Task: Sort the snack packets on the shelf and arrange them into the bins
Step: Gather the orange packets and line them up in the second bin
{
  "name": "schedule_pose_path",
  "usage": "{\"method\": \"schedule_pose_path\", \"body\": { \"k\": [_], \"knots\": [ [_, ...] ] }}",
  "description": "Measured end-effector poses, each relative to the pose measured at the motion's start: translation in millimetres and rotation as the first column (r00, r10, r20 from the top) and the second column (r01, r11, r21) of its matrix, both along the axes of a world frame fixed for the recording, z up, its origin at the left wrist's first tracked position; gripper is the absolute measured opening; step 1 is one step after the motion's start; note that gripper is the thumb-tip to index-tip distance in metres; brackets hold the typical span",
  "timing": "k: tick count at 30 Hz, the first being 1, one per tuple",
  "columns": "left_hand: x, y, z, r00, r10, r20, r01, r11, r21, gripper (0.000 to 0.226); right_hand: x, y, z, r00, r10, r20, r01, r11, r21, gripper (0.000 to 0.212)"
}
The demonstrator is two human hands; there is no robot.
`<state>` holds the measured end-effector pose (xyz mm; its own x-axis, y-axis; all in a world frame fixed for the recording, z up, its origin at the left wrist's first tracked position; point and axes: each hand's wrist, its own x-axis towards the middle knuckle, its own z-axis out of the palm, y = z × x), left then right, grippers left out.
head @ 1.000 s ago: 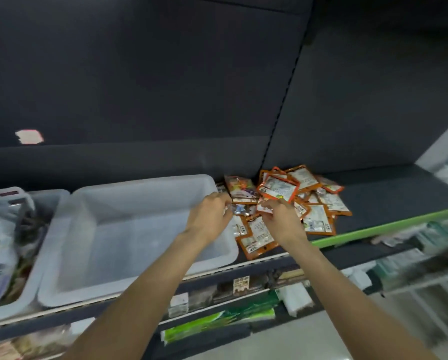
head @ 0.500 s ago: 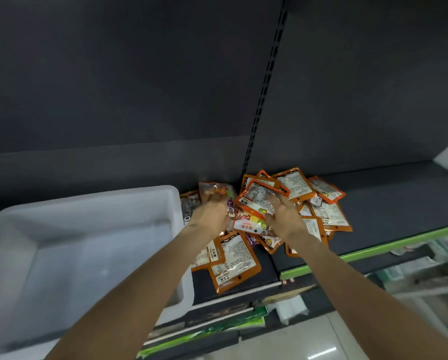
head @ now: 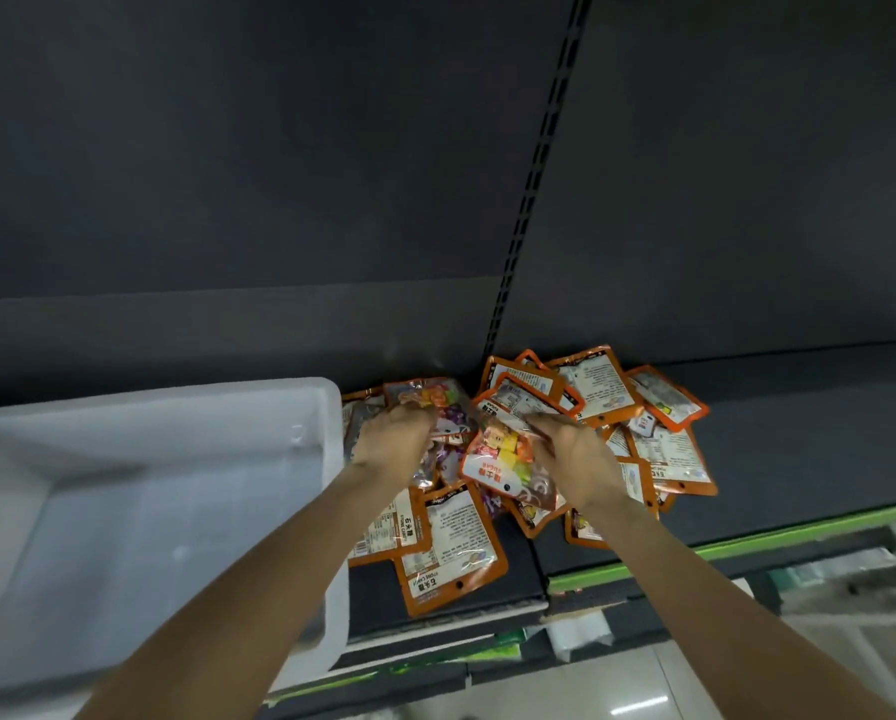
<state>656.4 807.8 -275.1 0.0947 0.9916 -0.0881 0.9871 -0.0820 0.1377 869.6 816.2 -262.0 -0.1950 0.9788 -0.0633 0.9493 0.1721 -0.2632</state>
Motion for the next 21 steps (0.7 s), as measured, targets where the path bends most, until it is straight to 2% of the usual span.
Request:
{"method": "schedule_pose_path", "body": {
  "k": [4,6,8,11,14,16,21],
  "knots": [
    [-1,-3,8,0.996,0.021,0.089,-0.015,0.998,-0.061,0.014,8,2,11,0.997,0.014,-0.074,-0.014,1.0,0.007,0.028],
    [3,-6,17,0.993,0.047,0.11,-0.044,0.999,-0.029,0.018,11,5,16,0.995,0.0,-0.095,-0.001,1.0,-0.012,0.024],
    [6,-11,30,0.972,0.126,0.2,-0.138,0.989,0.047,0.024,14,8,23,0.987,-0.029,-0.158,0.033,0.999,0.021,0.024],
    [0,-16,52,0.853,0.259,0.453,-0.345,0.932,0.116,0.014,13,12,39,0.961,-0.016,-0.275,0.05,0.992,0.116,0.023],
    [-14,-33,70,0.696,0.277,0.662,-0.475,0.87,0.134,0.016,3,10,54,0.949,0.048,-0.311,0.0,0.988,0.153,0.024],
    [-27,-51,84,0.657,0.264,0.706,-0.503,0.851,0.15,0.015,-8,8,63,0.93,0.082,-0.359,-0.024,0.986,0.164,0.023],
    [-80,-95,102,0.663,0.32,0.677,-0.586,0.784,0.204,0.005,-59,-6,83,0.862,0.174,-0.475,-0.09,0.977,0.194,0.02]
  ]
}}
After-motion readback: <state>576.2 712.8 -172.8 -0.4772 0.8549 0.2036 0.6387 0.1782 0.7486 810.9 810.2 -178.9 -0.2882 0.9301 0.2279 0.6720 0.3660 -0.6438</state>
